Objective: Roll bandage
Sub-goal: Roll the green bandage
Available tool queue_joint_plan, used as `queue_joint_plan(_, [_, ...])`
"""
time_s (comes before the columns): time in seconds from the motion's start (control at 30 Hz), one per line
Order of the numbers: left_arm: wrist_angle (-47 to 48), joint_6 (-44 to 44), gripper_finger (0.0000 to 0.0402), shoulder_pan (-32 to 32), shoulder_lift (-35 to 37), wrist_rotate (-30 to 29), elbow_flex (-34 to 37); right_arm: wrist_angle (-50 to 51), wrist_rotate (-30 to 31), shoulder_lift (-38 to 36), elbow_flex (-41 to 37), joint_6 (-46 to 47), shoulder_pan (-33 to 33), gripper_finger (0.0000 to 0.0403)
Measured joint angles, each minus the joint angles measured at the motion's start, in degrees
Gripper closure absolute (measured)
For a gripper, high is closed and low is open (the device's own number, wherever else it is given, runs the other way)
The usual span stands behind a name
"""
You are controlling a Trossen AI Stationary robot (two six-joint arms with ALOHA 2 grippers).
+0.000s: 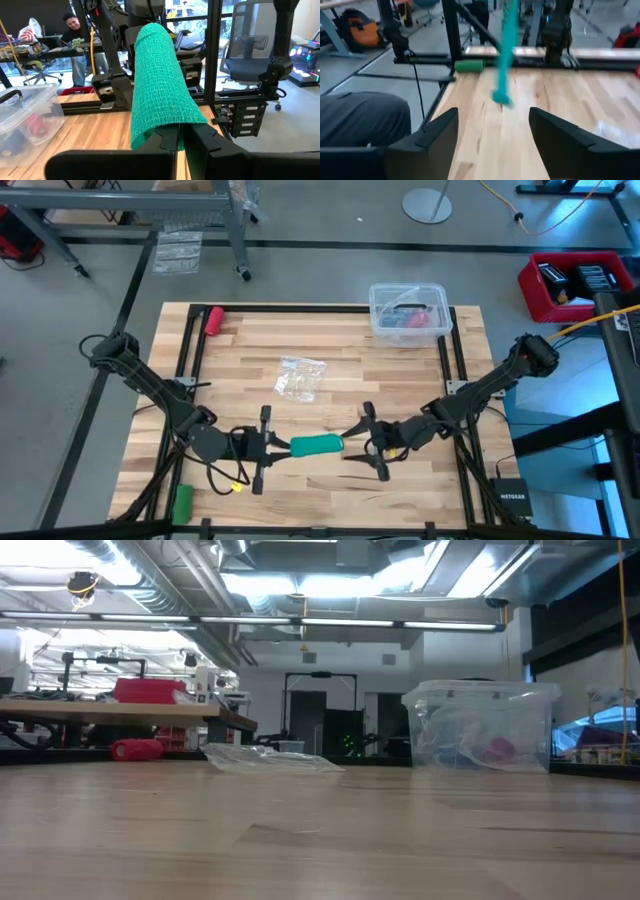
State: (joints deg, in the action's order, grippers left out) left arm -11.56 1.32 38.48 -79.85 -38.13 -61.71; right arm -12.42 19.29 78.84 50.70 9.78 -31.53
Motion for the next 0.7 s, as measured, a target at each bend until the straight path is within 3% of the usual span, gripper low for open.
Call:
queue_joint_plan(0.4, [-1.80, 0.00, 0.0394, -0.34, 0.00, 0.02, 0.00, -7.16, 2.30, 1.37, 0.02, -5.48, 0.07, 0.0195])
queue_joint_plan(0.53, [-1.65, 0.92, 0.0394, -0.63, 0.00, 0.02, 0.00, -9.90, 4.24, 2.31, -0.02, -6.99, 0.07, 0.0238])
queue_joint_plan(0.7, [-2.73, 0.72, 0.0394, -0.87, 0.00, 0.02, 0.00, -9.94, 5.17, 3.78, 0.02, -7.21, 0.07, 0.0323])
